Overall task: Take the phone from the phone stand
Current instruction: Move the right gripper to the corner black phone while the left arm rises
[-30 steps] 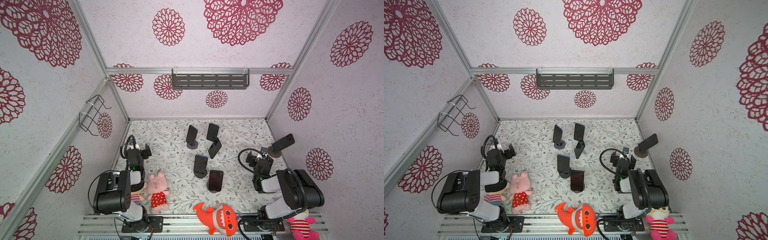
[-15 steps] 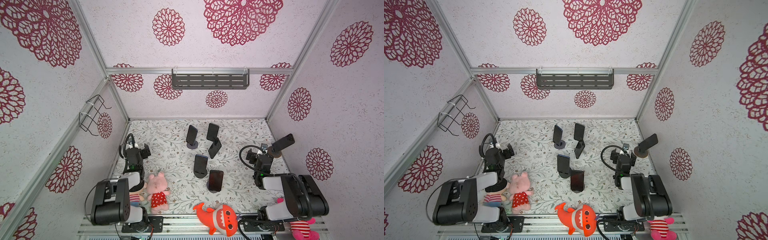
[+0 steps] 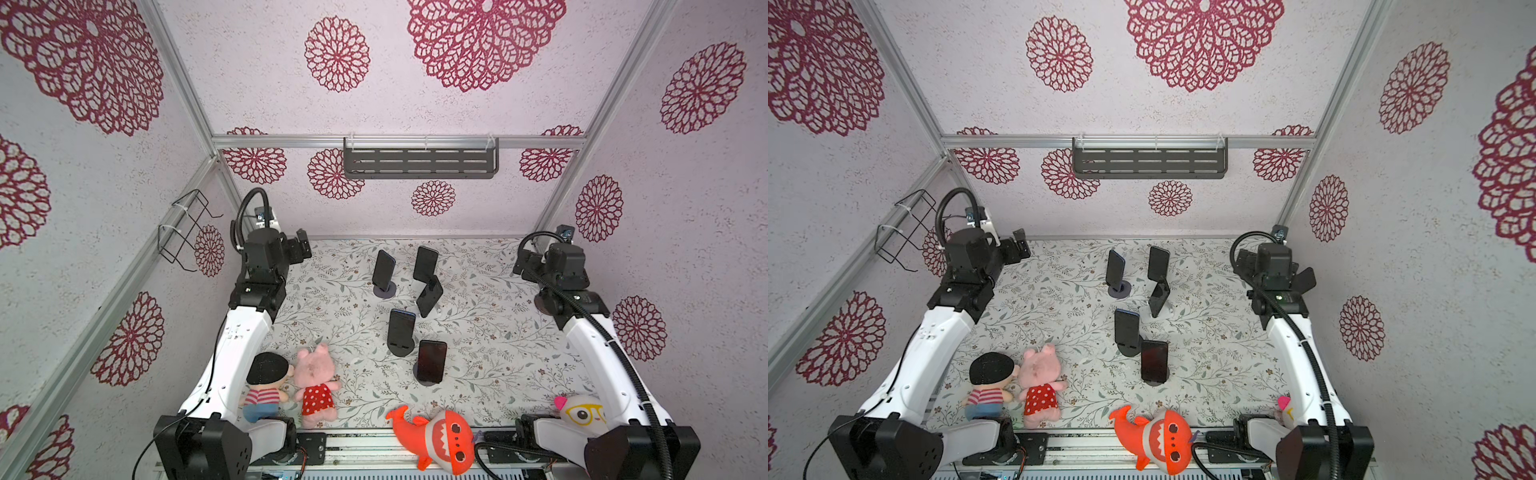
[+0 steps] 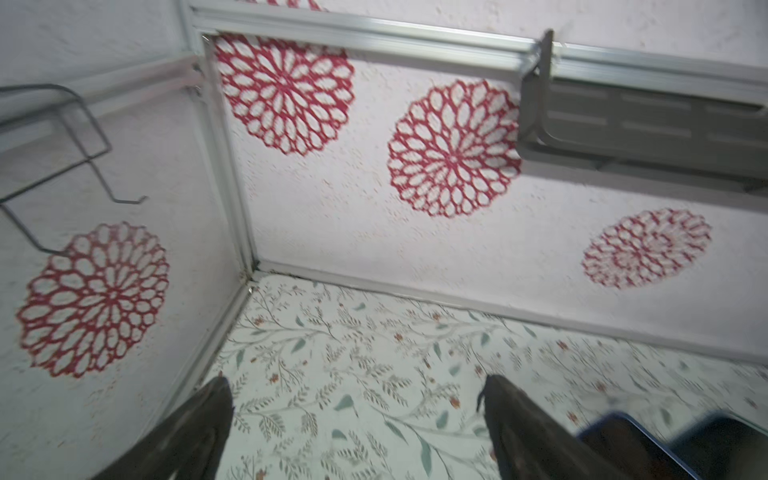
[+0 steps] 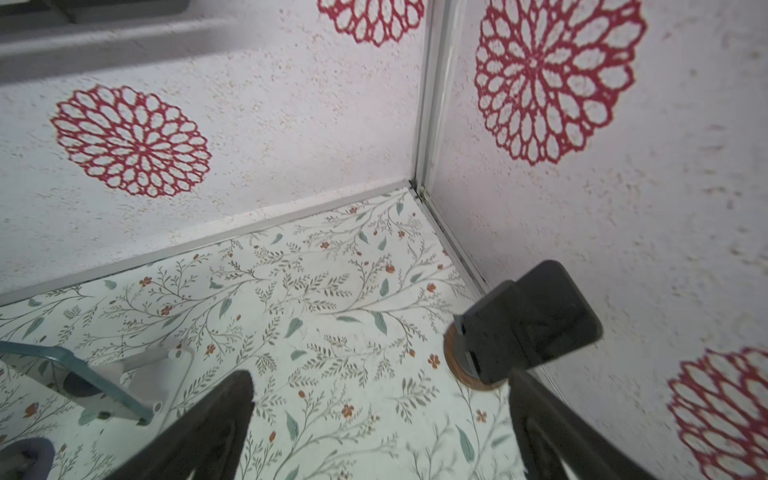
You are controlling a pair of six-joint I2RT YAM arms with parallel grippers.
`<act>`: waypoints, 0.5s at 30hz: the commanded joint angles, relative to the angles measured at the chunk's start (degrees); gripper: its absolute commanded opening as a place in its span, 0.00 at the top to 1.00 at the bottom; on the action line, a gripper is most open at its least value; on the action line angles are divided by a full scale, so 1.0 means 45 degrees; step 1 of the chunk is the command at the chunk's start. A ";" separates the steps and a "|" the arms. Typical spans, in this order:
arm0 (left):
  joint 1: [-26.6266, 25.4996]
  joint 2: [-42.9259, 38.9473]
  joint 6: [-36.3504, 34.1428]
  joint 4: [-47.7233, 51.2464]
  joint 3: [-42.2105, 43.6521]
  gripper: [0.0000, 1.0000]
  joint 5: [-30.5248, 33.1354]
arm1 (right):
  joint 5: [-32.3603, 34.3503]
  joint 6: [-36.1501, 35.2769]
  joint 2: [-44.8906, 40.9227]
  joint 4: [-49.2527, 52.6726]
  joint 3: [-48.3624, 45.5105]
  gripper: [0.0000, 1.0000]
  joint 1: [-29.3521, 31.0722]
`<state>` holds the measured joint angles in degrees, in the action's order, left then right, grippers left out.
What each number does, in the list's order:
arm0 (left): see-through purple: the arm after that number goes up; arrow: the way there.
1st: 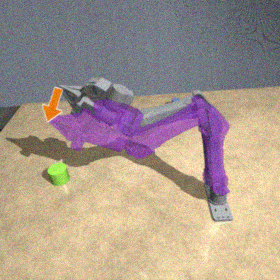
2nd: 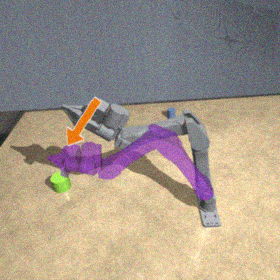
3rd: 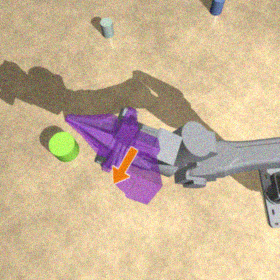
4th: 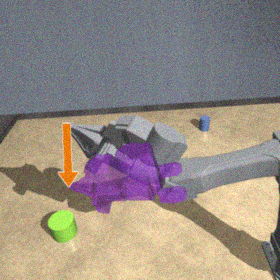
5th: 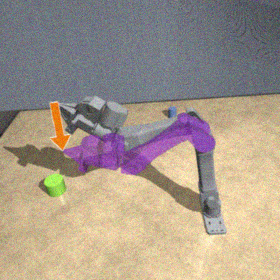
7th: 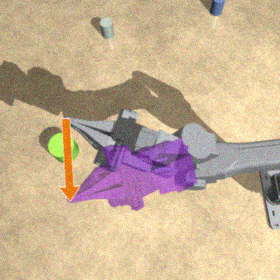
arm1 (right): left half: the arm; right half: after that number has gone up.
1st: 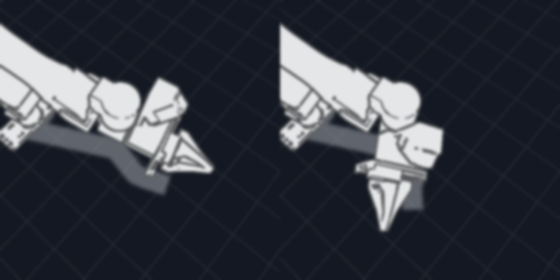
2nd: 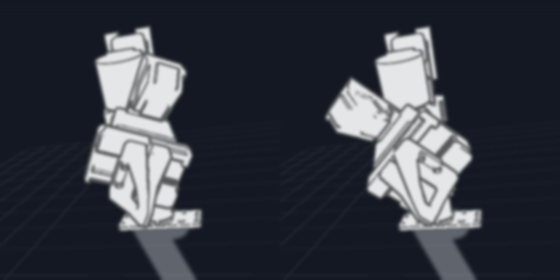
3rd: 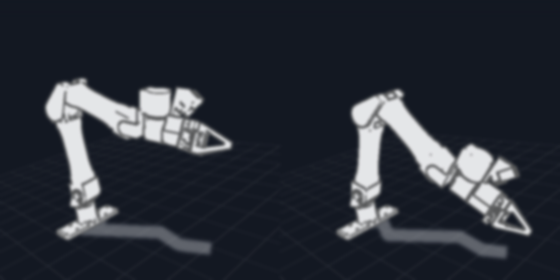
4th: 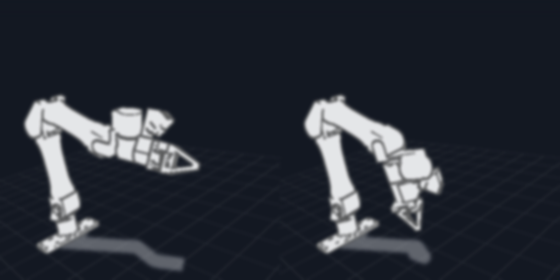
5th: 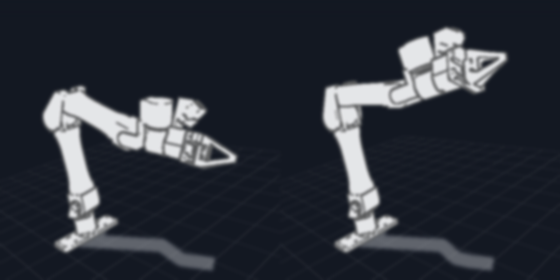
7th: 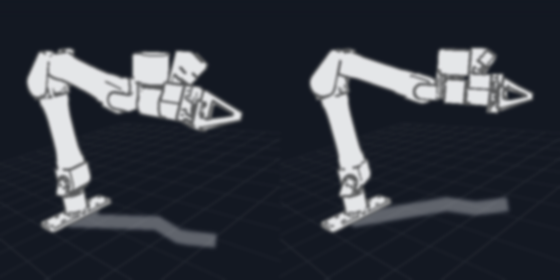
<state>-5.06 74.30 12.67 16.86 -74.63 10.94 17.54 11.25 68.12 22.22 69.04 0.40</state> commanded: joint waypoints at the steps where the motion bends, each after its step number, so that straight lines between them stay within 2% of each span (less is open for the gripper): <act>1: -0.0177 0.1043 -0.0269 0.4089 -0.1699 0.03 -0.2475 | -0.0670 0.0306 0.0534 0.3960 0.1533 0.02 -0.0661; 4: -0.0281 0.1351 -0.0575 0.4483 -0.1956 0.03 -0.3549 | -0.1247 0.0019 0.1356 0.5081 0.2721 0.03 -0.1723; 8: -0.0360 0.0728 -0.0667 0.3130 -0.0198 0.02 -0.3915 | -0.2052 -0.0278 0.2304 0.5735 0.3797 0.04 -0.2963; 12: -0.0305 0.0846 -0.0687 0.3556 -0.0393 0.02 -0.4663 | -0.3208 -0.0767 0.3693 0.7110 0.5331 0.16 -0.3801; 15: -0.0145 0.0792 -0.0393 0.2922 0.0033 0.02 -0.5565 | -0.3100 -0.1176 0.4517 0.7614 0.6166 0.18 -0.4377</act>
<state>-6.20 79.00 10.70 32.42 -75.00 -9.02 5.82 8.51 87.31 50.63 93.03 -17.69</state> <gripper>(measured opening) 0.976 0.818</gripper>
